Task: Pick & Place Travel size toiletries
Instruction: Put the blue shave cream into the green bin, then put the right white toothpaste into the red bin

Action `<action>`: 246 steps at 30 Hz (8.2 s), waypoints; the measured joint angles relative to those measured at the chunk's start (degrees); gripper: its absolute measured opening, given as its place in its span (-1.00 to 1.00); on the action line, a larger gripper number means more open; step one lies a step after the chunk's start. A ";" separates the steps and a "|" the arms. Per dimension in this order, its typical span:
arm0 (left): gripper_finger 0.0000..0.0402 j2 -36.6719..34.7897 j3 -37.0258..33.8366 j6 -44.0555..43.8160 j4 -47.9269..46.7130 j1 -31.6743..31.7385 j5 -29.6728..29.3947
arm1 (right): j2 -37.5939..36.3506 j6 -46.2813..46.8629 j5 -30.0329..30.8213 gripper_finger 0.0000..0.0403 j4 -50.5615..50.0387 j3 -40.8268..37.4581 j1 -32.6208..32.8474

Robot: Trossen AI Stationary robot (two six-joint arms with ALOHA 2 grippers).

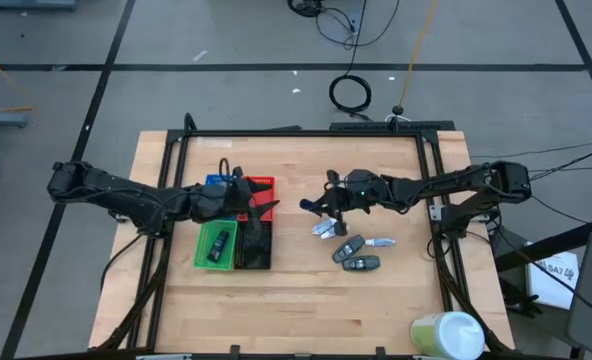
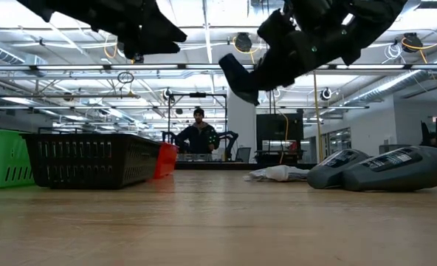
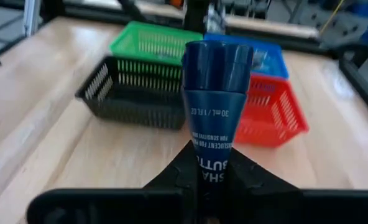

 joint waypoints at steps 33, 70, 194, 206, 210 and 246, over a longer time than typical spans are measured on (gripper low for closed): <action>0.42 18.95 7.09 12.55 22.68 2.71 14.64 | 0.00 -4.11 0.00 -0.87 10.61 0.00 2.52; -0.48 18.95 7.17 12.09 19.47 3.03 14.71 | -0.02 -4.10 0.22 -0.87 10.29 0.00 2.45; 0.59 -7.58 7.15 -68.94 -69.67 -13.88 5.85 | -46.69 15.78 10.49 0.12 -15.72 -25.35 2.04; 0.48 -16.87 7.21 -1.53 -21.44 -17.80 -1.10 | -41.98 19.91 8.98 0.13 -15.10 -25.35 2.48; 0.45 -16.57 7.19 6.29 -18.90 -16.08 0.05 | -40.43 19.94 4.75 0.13 -18.49 -25.33 4.34; 0.40 -4.44 7.13 -2.82 -27.09 -3.05 0.48 | -25.49 34.73 8.79 -0.43 -49.87 -21.59 18.56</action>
